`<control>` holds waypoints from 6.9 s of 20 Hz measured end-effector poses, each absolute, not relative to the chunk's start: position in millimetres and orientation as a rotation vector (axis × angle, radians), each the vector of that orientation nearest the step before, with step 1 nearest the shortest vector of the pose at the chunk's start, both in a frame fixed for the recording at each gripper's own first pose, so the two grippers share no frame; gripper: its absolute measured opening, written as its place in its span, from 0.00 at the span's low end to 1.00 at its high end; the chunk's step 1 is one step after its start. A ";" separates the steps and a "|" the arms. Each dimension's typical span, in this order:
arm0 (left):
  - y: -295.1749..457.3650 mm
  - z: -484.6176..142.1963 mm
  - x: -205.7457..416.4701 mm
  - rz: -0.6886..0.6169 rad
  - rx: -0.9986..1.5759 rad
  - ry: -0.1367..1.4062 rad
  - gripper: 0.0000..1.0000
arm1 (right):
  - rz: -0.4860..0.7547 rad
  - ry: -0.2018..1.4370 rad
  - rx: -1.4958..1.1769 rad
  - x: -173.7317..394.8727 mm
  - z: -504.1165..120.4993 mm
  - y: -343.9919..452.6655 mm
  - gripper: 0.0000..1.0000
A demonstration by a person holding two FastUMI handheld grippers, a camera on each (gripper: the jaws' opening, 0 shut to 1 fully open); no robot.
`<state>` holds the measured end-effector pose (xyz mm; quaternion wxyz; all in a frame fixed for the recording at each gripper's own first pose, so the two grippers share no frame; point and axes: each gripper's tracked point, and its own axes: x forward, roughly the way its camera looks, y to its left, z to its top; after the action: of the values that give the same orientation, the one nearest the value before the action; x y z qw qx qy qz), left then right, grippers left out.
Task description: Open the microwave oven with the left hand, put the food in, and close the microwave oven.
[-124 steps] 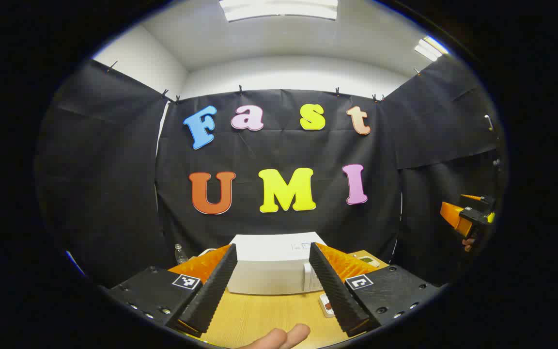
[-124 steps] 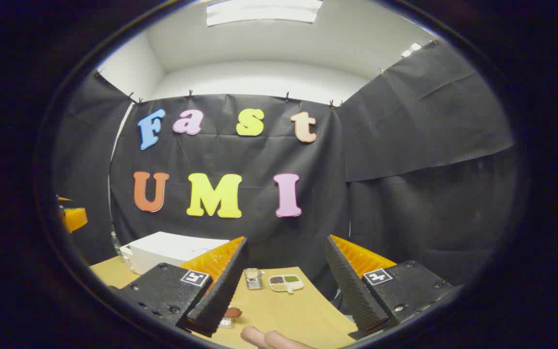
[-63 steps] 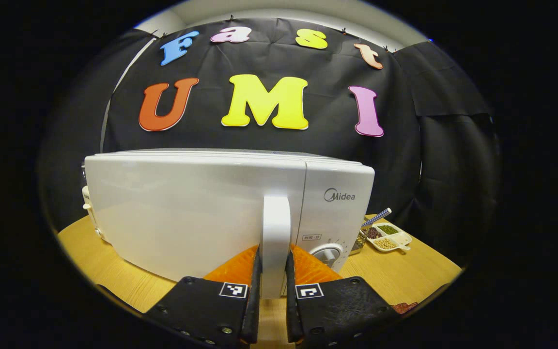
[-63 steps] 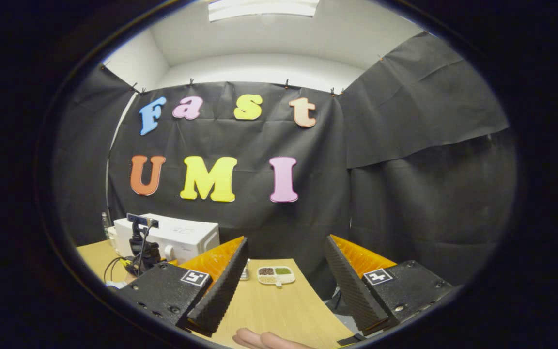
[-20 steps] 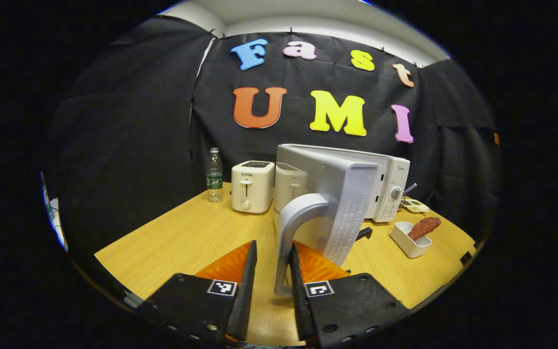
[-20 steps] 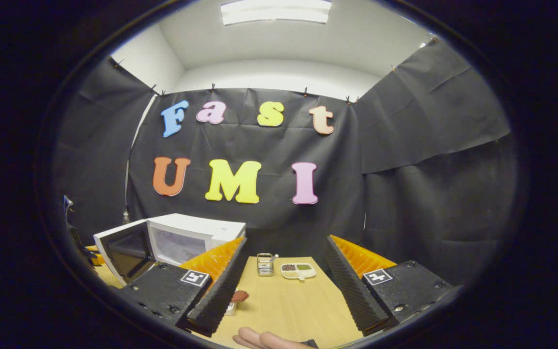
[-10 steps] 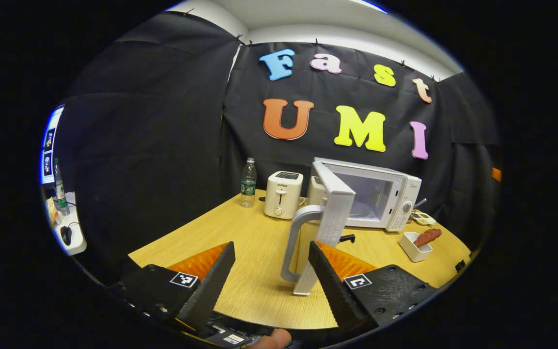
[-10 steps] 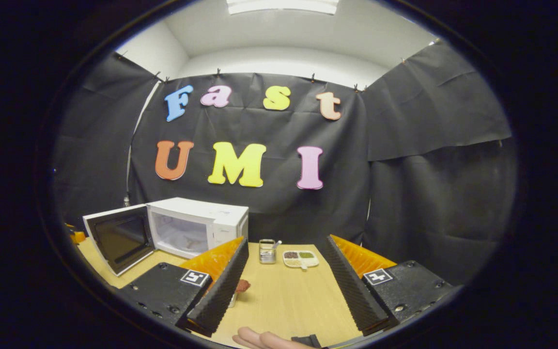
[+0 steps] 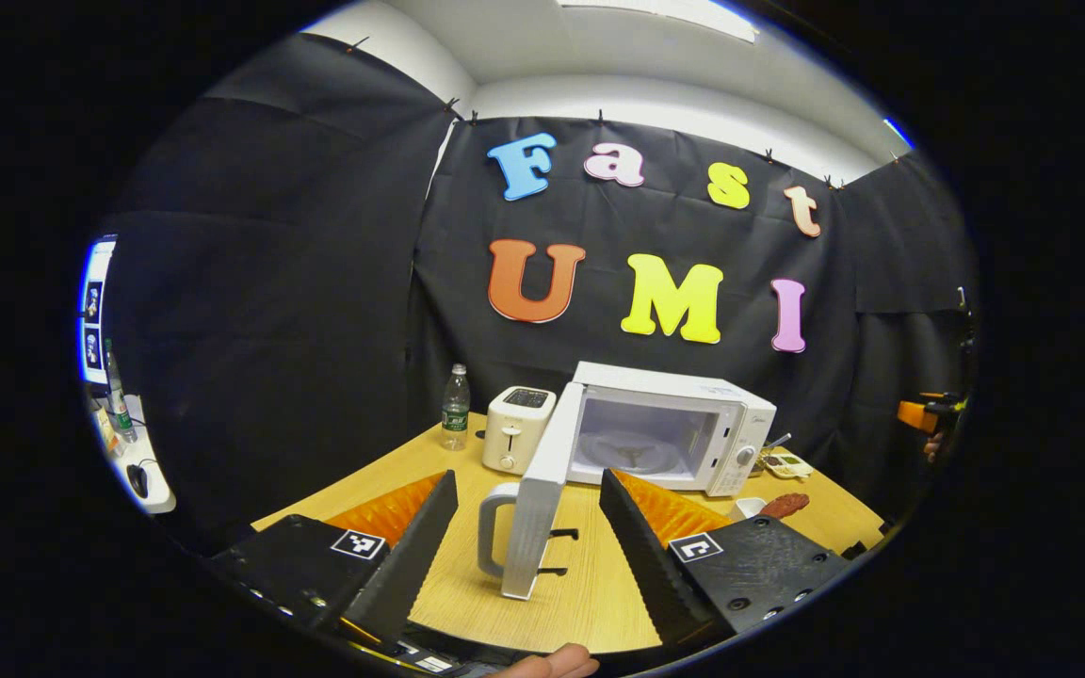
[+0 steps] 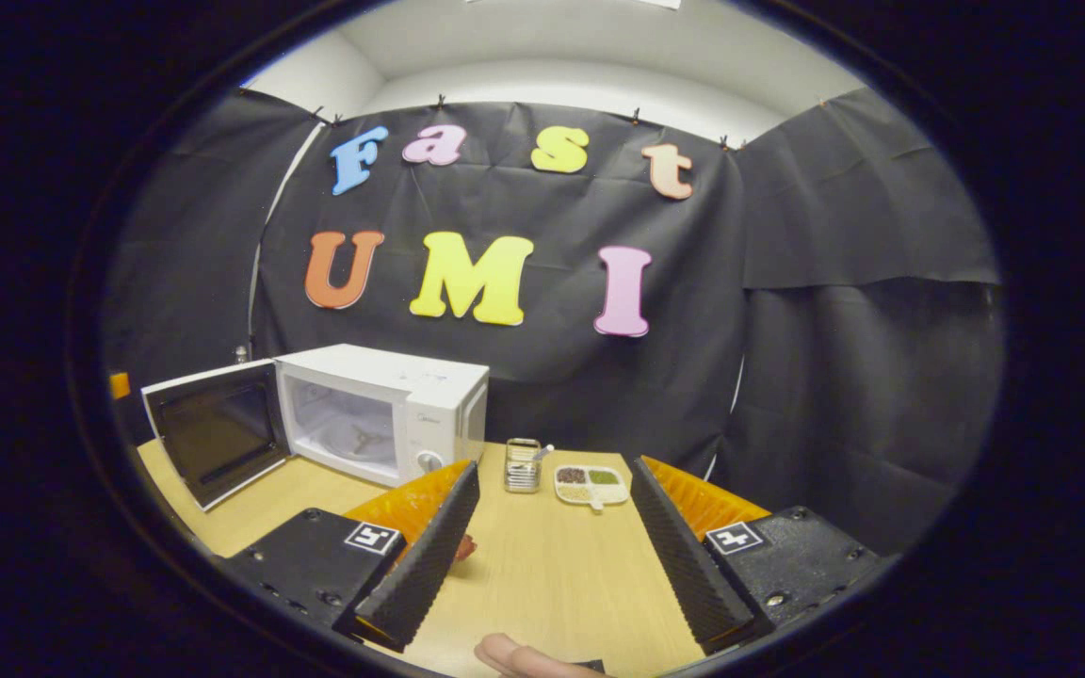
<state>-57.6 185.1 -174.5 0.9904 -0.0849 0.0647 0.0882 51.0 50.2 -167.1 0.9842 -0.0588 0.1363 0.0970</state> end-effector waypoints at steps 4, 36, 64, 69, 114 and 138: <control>155.0 -127.6 -39.3 0.138 -0.125 0.058 0.93 | 0.279 0.447 -0.056 78.5 -211.3 68.5 1.00; 77.2 -133.6 19.4 0.060 0.003 0.121 0.97 | 0.717 1.132 0.410 96.1 -357.5 143.0 0.11; 143.8 -150.7 -37.2 0.105 -0.059 0.069 0.97 | 0.535 0.393 -0.082 69.1 -266.0 319.9 0.11; 159.6 -155.0 -35.0 0.111 -0.080 0.047 0.96 | 0.466 0.345 -0.063 109.1 -282.6 370.6 0.11; 218.2 -197.2 -68.1 0.116 -0.131 0.087 0.95 | 0.311 0.270 0.290 151.6 -257.5 414.5 1.00; 262.1 -293.7 -12.0 0.131 -0.158 0.218 0.00 | 0.374 0.128 0.079 -33.6 -127.5 180.0 1.00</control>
<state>-12.0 262.1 -293.7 0.9888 -0.0787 0.1084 0.0650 -33.6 180.0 -127.5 0.9797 0.0393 0.0634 0.1859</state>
